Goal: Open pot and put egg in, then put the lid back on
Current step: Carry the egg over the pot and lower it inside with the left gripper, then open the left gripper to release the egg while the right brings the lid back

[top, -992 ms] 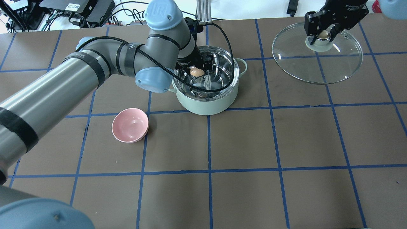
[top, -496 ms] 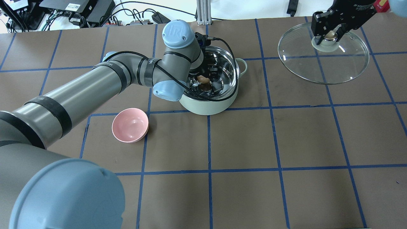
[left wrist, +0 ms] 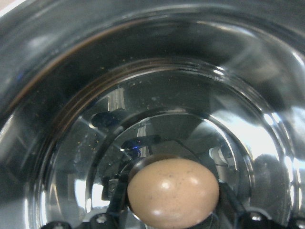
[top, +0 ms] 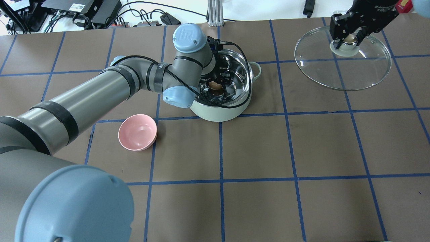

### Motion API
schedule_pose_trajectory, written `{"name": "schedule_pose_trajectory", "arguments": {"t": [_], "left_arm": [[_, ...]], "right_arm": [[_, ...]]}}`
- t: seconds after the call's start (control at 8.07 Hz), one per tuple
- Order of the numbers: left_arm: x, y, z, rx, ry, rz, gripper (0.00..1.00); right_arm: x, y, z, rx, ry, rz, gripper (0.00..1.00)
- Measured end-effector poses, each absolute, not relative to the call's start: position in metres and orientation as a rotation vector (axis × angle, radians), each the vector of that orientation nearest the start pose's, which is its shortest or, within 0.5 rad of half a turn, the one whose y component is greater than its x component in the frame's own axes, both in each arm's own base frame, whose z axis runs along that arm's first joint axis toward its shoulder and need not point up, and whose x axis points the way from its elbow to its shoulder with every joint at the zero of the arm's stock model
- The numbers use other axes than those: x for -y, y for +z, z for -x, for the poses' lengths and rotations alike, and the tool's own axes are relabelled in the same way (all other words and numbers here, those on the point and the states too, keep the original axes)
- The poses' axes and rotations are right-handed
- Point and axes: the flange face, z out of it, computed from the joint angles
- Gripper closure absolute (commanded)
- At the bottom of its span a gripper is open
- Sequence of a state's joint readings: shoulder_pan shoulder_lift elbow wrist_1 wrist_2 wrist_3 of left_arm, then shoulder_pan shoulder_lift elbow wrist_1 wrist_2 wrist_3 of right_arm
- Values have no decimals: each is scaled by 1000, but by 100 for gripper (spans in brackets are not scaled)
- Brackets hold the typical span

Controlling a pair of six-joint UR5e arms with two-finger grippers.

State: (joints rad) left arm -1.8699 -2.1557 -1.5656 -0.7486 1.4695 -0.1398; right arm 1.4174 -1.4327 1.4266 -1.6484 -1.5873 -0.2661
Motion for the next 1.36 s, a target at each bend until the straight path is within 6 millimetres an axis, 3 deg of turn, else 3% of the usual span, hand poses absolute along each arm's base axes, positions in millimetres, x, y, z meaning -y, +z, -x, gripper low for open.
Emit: {"name": "schedule_pose_trajectory", "arguments": {"t": [0.5,0.62,0.87,0.99,1.12,1.36], "left_arm": [[618,261,342,-3278,-412,-273,13],[618,280,342,-3281,-417,-278,13],[602,338,338,-3293,-365,-287,6],[587,367,333,-3290,-319,-282,5],[569,394,326,-3278,-274,-271,0],[520,450,305,-3252,-153,-243,0]], "right_arm": [[572,495,-44,-3168,-126,179,100],[572,495,-44,-3168,-127,180,100],[571,496,-48,-3166,-131,173,100],[568,499,-57,-3160,-138,141,100],[565,499,-80,-3150,-145,95,100],[564,491,-143,-3130,-186,54,100]]}}
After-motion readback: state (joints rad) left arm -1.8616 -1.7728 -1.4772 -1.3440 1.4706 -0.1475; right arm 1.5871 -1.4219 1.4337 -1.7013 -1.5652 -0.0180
